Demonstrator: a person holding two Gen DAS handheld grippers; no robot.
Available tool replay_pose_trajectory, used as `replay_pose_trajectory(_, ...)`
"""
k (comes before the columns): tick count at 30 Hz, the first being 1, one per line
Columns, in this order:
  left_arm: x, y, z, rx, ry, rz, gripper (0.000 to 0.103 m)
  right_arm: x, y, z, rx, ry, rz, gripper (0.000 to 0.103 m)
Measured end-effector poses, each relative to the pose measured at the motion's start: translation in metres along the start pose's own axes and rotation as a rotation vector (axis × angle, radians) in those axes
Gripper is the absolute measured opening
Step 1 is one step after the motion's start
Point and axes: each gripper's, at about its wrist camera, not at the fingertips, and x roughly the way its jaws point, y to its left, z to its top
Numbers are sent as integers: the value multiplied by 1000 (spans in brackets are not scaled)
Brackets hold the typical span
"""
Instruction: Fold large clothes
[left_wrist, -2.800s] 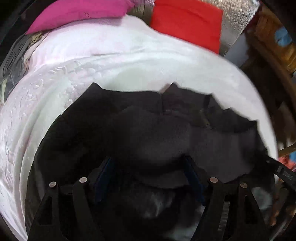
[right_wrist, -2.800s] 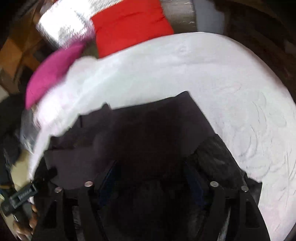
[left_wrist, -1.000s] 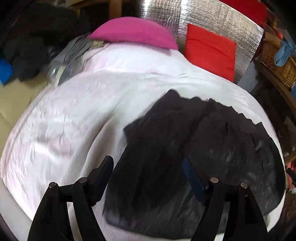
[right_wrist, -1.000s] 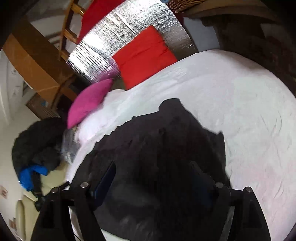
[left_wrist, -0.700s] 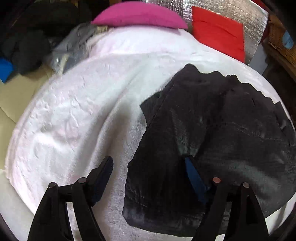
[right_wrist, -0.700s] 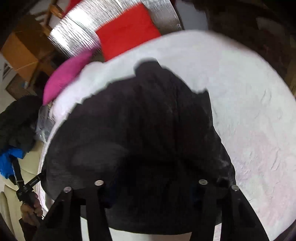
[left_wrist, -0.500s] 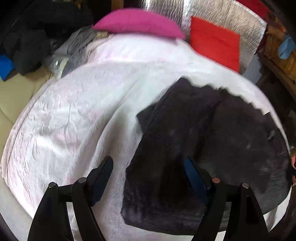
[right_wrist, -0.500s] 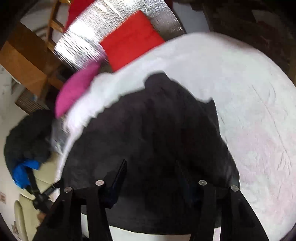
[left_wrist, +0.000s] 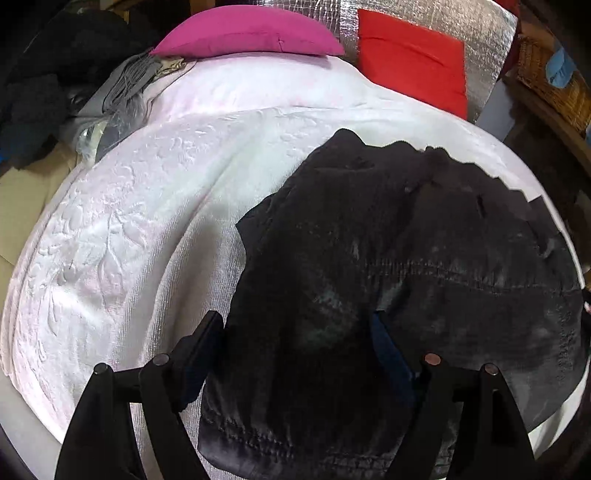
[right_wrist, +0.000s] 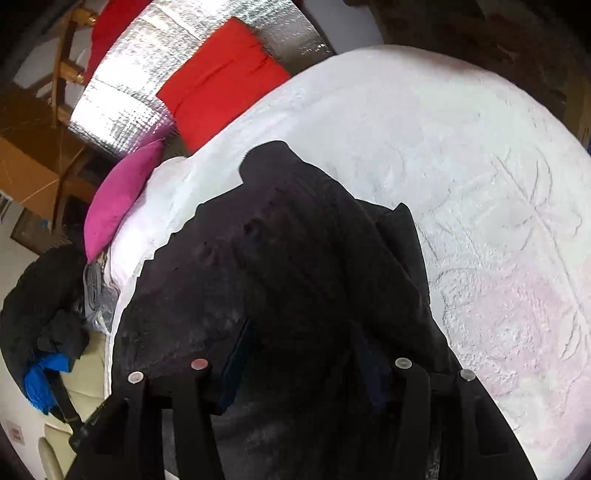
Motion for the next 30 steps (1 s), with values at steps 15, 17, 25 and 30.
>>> replay_pose_trajectory(15, 11, 46, 4, -161, 48, 6, 82, -9, -21, -1, 49, 31, 48, 59)
replay_pose_trajectory(17, 6, 52, 6, -167, 42, -24, 82, -15, -18, -1, 26, 17, 53, 59)
replay_pose_trajectory(25, 0, 92, 16, -246, 77, -301, 82, -48, -34, 9, 32, -67, 161, 69)
replay_pose_trajectory(30, 13, 109, 23, -285, 107, -361, 83, -53, -67, 18, 76, -72, 189, 76)
